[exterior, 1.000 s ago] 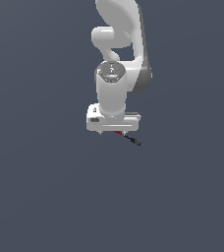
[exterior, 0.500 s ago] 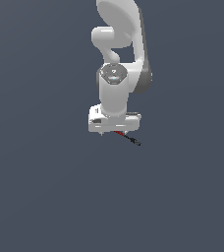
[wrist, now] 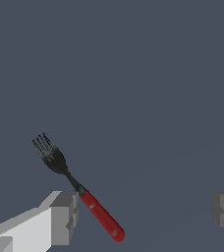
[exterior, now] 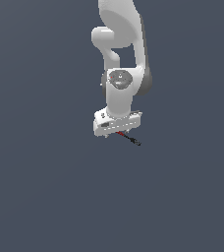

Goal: Pick up the object and move it to a goal position.

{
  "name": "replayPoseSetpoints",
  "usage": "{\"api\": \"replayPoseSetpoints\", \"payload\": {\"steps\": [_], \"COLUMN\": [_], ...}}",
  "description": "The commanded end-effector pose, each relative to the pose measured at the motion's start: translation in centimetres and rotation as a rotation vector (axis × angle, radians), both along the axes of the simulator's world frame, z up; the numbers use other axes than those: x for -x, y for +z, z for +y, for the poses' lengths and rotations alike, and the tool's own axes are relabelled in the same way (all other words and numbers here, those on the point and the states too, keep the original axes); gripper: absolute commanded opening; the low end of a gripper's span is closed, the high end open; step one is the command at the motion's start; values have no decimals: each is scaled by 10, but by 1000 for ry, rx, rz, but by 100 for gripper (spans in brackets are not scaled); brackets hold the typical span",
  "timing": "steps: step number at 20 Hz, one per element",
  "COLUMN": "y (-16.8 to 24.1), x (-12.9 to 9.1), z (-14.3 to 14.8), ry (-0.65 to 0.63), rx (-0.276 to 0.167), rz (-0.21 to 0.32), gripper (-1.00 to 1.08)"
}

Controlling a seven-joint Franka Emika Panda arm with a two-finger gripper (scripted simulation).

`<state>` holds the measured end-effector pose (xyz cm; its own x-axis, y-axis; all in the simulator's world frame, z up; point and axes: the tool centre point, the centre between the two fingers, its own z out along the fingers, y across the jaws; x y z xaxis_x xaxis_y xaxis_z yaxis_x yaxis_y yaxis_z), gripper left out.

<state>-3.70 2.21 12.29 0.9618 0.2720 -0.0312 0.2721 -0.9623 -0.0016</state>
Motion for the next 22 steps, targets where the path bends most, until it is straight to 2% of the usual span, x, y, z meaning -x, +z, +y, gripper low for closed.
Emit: {"api": "replayPoseSetpoints", "payload": {"steps": [1,13,22], "y": [-9,-49,-64], "x": [7,43,61], "z": [6,36,50], "ry": [84,490,663], "rx": [1,-7,-15], "rz": [-3,-17,-25], "gripper": [100,100,100]}}
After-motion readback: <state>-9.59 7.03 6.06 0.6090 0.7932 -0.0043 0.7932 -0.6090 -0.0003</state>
